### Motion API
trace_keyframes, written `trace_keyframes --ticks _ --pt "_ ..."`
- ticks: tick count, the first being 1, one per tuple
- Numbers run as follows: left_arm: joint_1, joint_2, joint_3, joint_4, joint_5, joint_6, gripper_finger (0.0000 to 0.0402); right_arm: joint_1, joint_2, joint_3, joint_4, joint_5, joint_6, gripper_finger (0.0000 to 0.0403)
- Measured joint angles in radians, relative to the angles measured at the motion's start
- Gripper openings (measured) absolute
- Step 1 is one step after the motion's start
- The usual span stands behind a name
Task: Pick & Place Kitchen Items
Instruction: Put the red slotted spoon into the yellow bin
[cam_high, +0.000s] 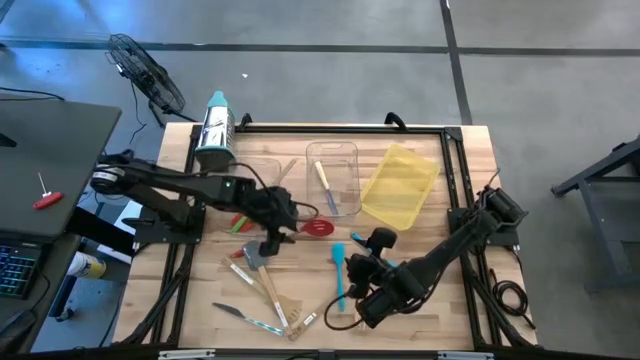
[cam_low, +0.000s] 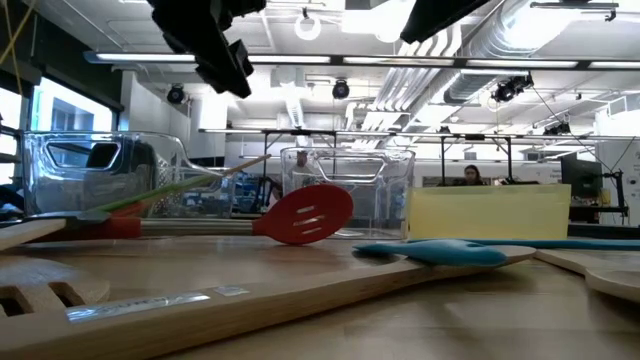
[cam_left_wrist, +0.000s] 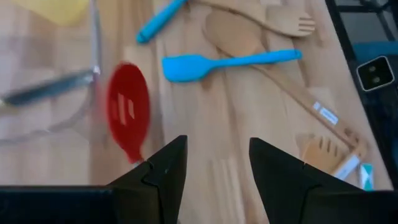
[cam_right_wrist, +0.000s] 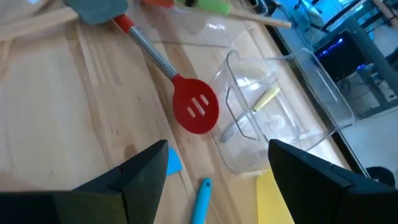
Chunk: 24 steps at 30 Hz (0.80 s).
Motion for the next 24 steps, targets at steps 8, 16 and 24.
trace_keyframes --ticks 8,16,24 --pt "-0.026 0.058 0.0 -0.069 0.006 -0.121 0.0171 -0.058 0.0 0.0 0.068 -0.13 -0.009 0.027" --pt "-0.024 0.103 0.001 -0.094 -0.213 -0.129 0.0171 -0.082 0.0 0.0 0.092 -0.133 -0.058 0.027" --pt "-0.024 0.194 0.001 -0.089 -0.307 -0.124 0.0171 -0.07 0.002 0.0 0.091 -0.153 -0.057 0.027"
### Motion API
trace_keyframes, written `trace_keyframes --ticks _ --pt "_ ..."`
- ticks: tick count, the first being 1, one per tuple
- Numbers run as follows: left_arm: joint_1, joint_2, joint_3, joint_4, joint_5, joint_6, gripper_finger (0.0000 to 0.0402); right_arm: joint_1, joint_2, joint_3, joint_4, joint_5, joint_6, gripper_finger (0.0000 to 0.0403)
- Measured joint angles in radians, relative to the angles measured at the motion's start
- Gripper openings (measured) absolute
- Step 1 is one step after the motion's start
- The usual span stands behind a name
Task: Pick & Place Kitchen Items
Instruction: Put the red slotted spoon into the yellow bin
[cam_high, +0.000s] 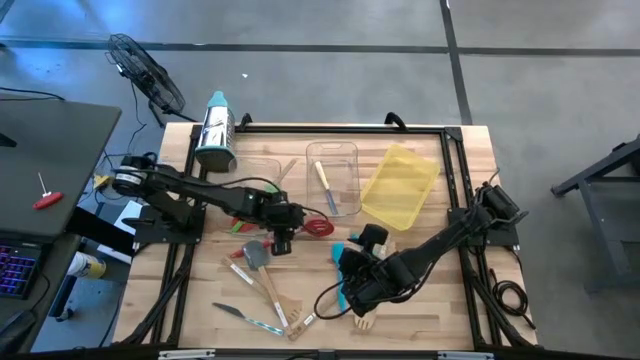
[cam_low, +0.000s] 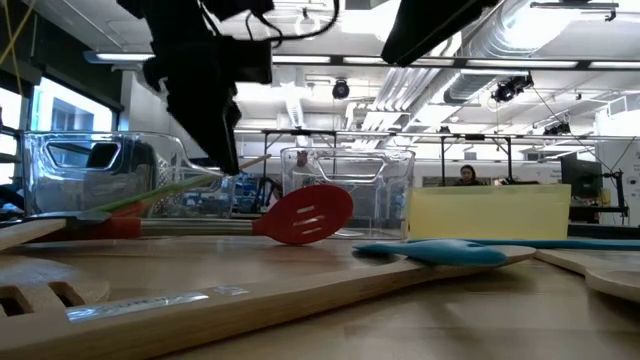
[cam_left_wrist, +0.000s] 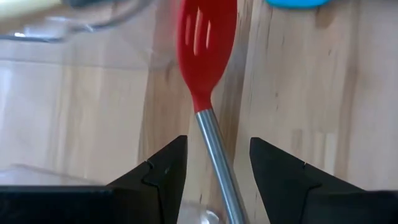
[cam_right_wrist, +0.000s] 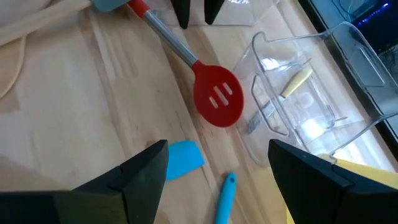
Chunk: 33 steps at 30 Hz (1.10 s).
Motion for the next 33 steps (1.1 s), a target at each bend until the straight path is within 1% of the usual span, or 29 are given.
trace_keyframes --ticks 8,11,25,27,33 --pt "0.0 0.085 0.0 0.027 0.005 0.003 0.0171 0.013 0.0 0.0 0.0 -0.001 0.002 0.027" --pt "0.0 0.103 0.0 0.024 0.023 0.001 0.0171 0.015 0.0 0.0 0.004 -0.001 0.003 0.027" --pt "0.0 0.187 0.003 0.028 0.015 0.006 0.0171 0.013 0.001 0.0 0.008 -0.001 0.003 0.027" --pt "0.0 0.205 0.001 0.03 0.03 0.003 0.0171 0.013 0.001 0.0 0.008 -0.001 0.003 0.027" --pt "0.0 0.249 0.004 0.039 0.03 0.001 0.0171 0.013 0.001 0.0 0.008 -0.001 0.003 0.027"
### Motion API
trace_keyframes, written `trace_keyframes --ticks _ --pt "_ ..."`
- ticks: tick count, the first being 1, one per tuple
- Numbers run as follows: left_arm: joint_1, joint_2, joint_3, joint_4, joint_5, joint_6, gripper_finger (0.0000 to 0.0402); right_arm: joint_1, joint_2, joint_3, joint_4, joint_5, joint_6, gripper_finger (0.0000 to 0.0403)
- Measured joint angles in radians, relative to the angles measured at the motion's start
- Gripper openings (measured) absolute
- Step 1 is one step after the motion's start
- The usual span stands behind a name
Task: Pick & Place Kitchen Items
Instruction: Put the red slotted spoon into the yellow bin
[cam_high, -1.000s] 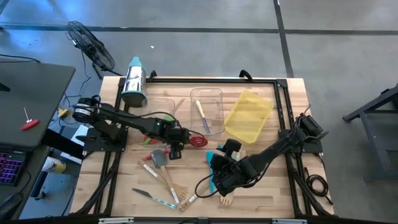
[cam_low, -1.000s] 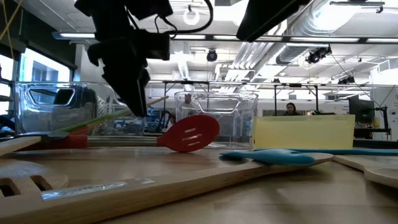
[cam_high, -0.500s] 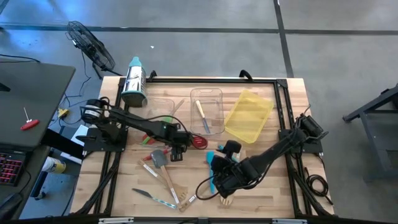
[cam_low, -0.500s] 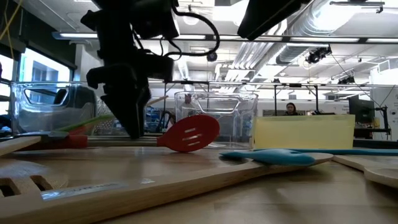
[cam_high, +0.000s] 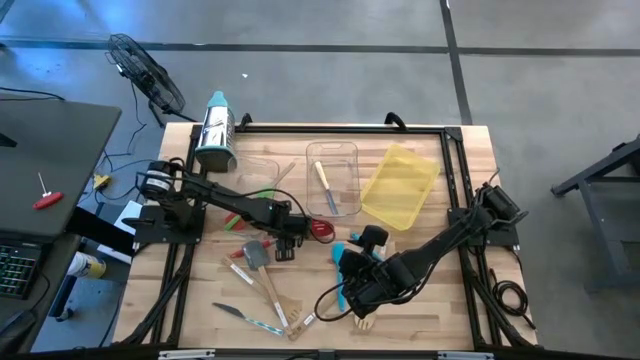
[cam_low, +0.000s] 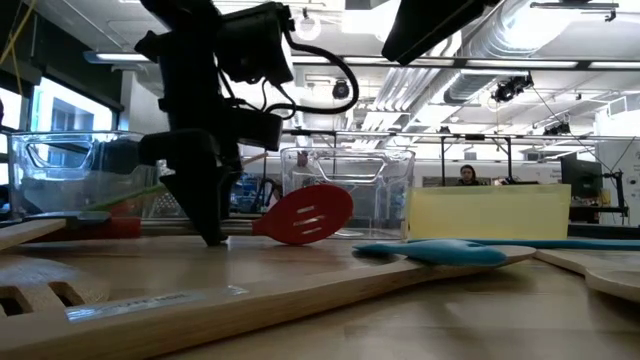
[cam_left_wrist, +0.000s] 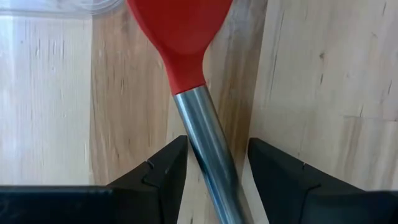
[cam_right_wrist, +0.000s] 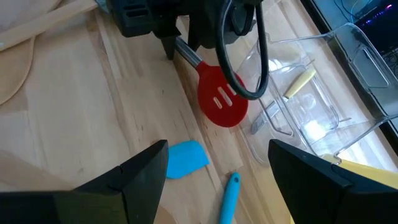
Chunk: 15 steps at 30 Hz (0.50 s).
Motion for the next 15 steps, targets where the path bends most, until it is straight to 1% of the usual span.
trace_keyframes --ticks 15 --pt "0.0 0.014 -0.003 0.018 0.033 0.011 0.0171 0.0 0.0 0.0 0.0 0.0 0.0 0.027"
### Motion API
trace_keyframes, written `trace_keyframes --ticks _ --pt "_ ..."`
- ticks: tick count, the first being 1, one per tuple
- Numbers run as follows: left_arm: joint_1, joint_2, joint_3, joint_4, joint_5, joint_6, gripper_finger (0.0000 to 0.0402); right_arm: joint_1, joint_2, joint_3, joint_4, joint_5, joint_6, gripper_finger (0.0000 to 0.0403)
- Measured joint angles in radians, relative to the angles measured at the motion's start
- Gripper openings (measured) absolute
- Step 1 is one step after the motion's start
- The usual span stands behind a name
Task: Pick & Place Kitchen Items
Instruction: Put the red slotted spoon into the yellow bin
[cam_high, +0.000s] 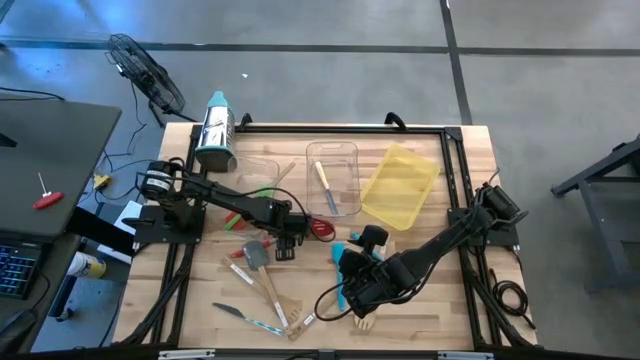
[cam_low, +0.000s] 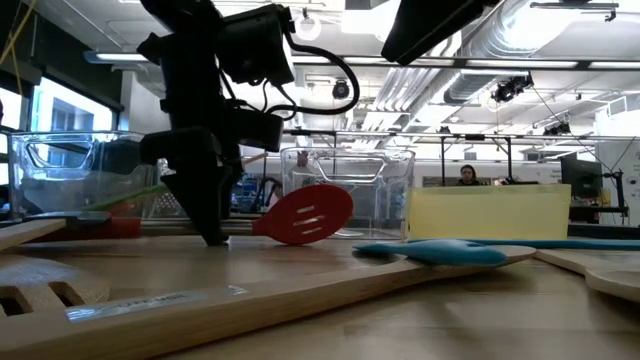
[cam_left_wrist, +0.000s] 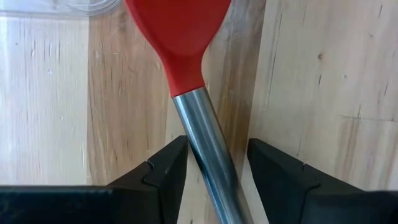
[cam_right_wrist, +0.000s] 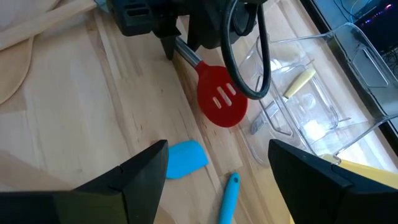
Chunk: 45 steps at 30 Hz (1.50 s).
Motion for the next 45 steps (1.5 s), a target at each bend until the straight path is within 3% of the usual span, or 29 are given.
trace_keyframes --ticks 7,14,36,45 --pt "0.0 0.0 0.0 -0.005 0.0 -0.009 0.0156 0.0 0.0 0.0 0.0 0.0 0.0 0.027" --pt "0.0 0.001 -0.001 -0.004 0.001 -0.056 0.0063 0.0 0.0 0.0 0.0 0.0 0.0 0.027" --pt "0.001 0.002 -0.001 -0.016 0.05 -0.075 0.0058 0.001 0.0 0.0 0.0 -0.005 0.011 0.027" --pt "-0.009 0.008 0.098 -0.136 0.069 -0.062 0.0051 0.001 0.0 0.0 0.0 -0.005 0.011 0.027"
